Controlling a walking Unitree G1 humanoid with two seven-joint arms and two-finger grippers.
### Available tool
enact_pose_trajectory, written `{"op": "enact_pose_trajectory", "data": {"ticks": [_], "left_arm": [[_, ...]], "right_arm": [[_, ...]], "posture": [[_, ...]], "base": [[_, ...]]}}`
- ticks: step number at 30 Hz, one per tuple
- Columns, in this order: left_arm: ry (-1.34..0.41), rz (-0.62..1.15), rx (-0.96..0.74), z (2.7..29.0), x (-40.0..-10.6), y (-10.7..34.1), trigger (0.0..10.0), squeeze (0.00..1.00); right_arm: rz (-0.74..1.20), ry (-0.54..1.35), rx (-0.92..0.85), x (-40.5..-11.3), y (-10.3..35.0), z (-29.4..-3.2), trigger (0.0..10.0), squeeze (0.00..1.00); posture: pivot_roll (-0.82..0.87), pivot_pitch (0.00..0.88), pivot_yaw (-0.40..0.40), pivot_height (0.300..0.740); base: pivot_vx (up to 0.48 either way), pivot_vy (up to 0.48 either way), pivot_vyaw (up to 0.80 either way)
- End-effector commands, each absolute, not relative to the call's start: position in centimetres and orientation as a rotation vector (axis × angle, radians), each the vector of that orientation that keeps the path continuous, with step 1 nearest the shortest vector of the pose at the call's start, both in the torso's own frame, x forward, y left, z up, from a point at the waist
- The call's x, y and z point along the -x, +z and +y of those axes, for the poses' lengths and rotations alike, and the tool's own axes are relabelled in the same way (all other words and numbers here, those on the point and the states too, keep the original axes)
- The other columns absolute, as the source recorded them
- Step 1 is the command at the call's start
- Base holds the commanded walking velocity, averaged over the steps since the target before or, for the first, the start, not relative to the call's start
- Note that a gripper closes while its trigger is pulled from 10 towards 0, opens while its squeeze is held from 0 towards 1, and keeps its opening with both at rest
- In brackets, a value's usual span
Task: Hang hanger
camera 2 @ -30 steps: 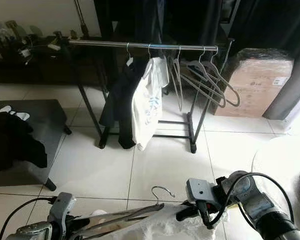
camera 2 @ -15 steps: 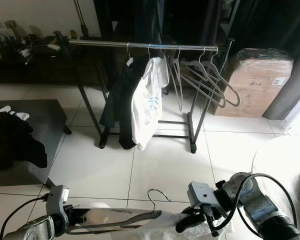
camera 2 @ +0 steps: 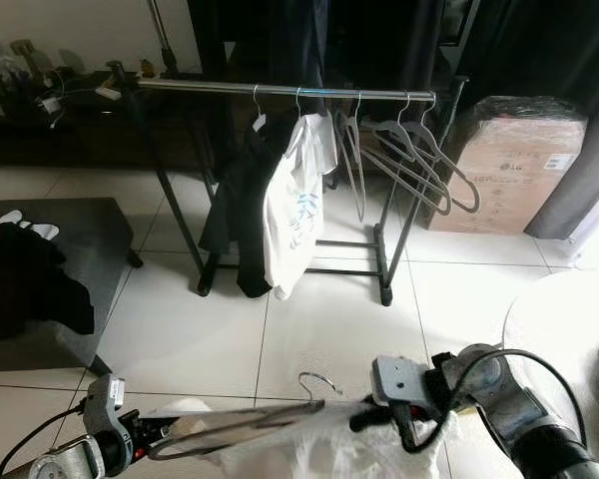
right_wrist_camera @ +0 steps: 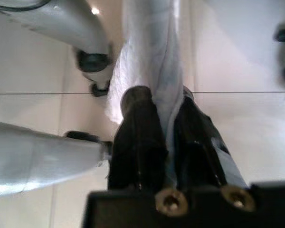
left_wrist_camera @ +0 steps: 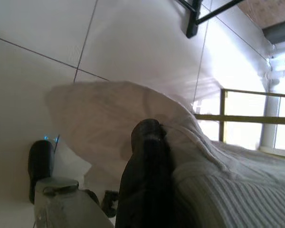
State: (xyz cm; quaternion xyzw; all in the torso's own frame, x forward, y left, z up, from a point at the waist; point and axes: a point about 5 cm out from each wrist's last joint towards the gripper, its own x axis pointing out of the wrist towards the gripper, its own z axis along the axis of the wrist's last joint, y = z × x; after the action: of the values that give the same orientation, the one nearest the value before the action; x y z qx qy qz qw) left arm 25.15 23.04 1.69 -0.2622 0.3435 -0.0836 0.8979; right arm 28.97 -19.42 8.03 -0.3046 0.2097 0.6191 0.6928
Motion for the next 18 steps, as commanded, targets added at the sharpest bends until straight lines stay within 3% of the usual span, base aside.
{"op": "enact_pose_trajectory", "data": {"ticks": [1,10,18], "left_arm": [[-0.131,0.718,0.523,24.9,-24.3,2.0,0.0,0.00],[-0.151,0.751,0.500,24.7,-23.9,1.8,0.0,0.00],[-0.131,0.771,0.489,25.5,-23.2,1.6,0.0,0.00]], "right_arm": [[0.491,1.259,0.695,-29.5,8.2,-21.3,0.0,0.00],[0.374,1.179,0.553,-30.5,9.5,-21.4,0.0,0.00],[0.333,1.233,0.408,-30.3,10.7,-21.8,0.0,0.00]], "posture": [[0.07,0.175,-0.019,0.740],[0.07,0.175,-0.018,0.740],[0.07,0.175,-0.017,0.740]], "base": [[0.000,0.000,0.00],[0.000,0.000,0.00],[0.000,0.000,0.00]]}}
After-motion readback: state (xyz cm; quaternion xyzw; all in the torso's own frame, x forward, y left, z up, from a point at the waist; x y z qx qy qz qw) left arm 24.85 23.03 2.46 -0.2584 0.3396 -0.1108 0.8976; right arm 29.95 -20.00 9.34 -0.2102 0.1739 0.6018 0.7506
